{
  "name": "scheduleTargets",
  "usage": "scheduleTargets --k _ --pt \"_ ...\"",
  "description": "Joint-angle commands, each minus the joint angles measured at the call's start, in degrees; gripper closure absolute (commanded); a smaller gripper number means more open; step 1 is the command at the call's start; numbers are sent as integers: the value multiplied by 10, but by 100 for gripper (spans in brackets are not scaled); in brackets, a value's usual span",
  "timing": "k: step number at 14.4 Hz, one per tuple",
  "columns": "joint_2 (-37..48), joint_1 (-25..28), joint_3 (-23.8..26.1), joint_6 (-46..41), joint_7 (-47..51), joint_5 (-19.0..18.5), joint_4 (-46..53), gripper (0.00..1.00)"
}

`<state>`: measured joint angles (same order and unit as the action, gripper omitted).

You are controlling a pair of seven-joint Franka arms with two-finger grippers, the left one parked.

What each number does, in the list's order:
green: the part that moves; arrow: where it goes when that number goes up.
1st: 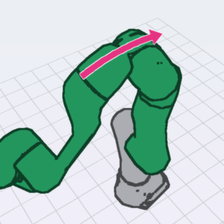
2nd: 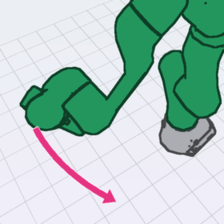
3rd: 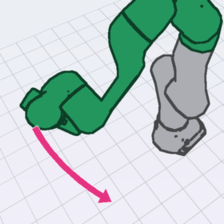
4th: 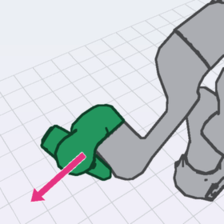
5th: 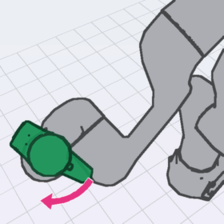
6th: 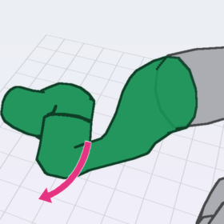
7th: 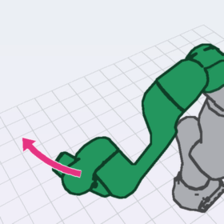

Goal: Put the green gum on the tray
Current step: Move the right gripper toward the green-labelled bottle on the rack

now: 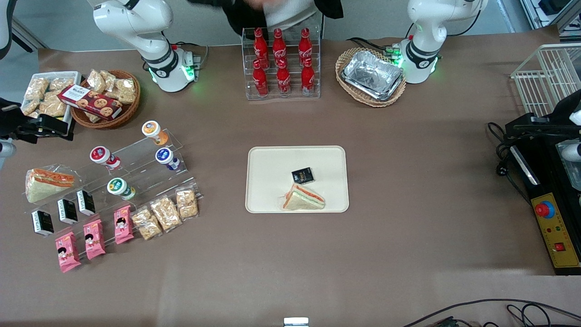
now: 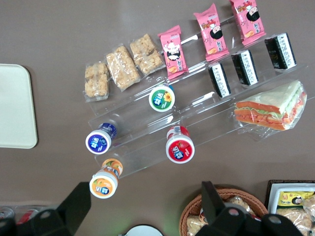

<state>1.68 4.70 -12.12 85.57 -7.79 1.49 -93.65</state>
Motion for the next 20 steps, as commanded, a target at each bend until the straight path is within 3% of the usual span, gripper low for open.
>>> scheduleTargets --k 1,13,20 --pt "10 0 -2 11 -5 -9 7 0" --pt "-1 2 -19 85 -12 -2 -38 0" --pt "-5 19 -12 301 -49 -2 -236 0"
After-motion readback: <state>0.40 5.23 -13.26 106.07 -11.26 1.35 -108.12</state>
